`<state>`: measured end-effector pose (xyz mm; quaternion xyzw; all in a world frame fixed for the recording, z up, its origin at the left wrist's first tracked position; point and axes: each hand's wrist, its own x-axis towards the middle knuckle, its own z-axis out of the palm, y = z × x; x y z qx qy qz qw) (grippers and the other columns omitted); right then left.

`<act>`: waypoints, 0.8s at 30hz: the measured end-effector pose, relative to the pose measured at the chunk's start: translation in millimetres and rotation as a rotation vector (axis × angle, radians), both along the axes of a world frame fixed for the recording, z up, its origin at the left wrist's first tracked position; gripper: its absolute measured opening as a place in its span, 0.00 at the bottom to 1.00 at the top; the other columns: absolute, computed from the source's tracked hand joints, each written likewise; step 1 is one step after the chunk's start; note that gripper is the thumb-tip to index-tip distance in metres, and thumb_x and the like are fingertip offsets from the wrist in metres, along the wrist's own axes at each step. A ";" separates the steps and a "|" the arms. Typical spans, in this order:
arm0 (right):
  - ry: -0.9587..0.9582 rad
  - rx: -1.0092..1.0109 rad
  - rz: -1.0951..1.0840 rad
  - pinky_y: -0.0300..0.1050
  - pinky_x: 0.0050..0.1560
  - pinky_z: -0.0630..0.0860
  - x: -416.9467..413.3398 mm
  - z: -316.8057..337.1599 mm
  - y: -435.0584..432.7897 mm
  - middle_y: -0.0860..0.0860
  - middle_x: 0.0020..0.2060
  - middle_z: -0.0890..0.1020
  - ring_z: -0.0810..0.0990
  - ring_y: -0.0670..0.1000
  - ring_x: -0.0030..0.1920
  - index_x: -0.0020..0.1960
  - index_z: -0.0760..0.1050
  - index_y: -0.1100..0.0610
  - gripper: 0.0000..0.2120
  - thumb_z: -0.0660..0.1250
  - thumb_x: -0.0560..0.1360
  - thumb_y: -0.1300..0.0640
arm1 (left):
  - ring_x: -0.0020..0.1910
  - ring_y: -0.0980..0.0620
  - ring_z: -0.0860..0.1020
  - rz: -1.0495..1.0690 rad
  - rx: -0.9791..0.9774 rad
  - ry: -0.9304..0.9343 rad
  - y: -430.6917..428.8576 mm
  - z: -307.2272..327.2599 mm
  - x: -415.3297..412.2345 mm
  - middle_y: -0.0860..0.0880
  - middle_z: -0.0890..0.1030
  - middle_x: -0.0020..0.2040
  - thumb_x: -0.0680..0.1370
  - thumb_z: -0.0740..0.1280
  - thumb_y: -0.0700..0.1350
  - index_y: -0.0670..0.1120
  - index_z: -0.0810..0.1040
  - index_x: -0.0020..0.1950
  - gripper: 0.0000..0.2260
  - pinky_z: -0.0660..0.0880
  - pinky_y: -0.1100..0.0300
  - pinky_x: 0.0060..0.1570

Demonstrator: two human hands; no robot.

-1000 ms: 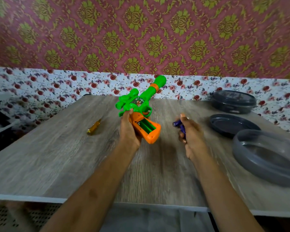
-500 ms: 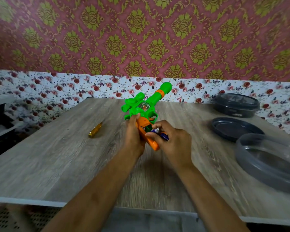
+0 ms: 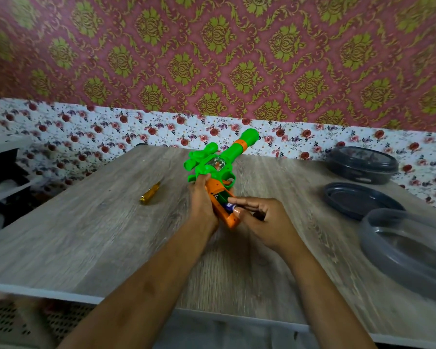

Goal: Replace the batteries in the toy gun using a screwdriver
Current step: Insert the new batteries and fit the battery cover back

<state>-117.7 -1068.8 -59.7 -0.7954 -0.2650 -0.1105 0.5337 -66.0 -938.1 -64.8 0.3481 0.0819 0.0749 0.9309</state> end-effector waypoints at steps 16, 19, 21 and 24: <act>0.510 0.174 -0.276 0.39 0.35 0.66 0.1 2.8 -4.1 0.49 0.43 0.71 0.69 0.44 0.40 0.54 0.66 0.56 0.26 0.77 0.63 0.60 | 0.44 0.43 0.80 0.019 0.099 0.016 -11.3 -1.0 -8.4 0.37 0.77 0.57 0.76 0.63 0.46 0.42 0.68 0.68 0.21 0.79 0.57 0.33; 0.650 0.118 -0.275 0.41 0.33 0.64 4.6 5.9 -6.9 0.50 0.43 0.73 0.69 0.45 0.39 0.56 0.65 0.54 0.25 0.75 0.66 0.58 | 0.45 0.41 0.79 -0.003 0.053 -0.005 -16.1 -2.3 -8.7 0.35 0.76 0.59 0.76 0.63 0.45 0.41 0.67 0.68 0.21 0.79 0.58 0.32; 0.691 0.058 -0.245 0.40 0.30 0.63 8.5 6.2 -8.1 0.50 0.44 0.73 0.69 0.46 0.39 0.57 0.64 0.52 0.25 0.75 0.66 0.57 | 0.46 0.41 0.79 -0.043 0.072 -0.006 -19.0 -1.9 -11.2 0.35 0.76 0.59 0.76 0.63 0.45 0.41 0.66 0.68 0.21 0.80 0.57 0.33; 0.739 0.109 -0.176 0.36 0.22 0.63 11.1 7.1 -12.0 0.50 0.41 0.73 0.68 0.45 0.33 0.56 0.67 0.51 0.25 0.76 0.64 0.53 | 0.43 0.42 0.80 -0.070 0.106 -0.002 -19.1 -0.8 -11.8 0.36 0.78 0.56 0.77 0.63 0.46 0.42 0.67 0.67 0.20 0.80 0.57 0.32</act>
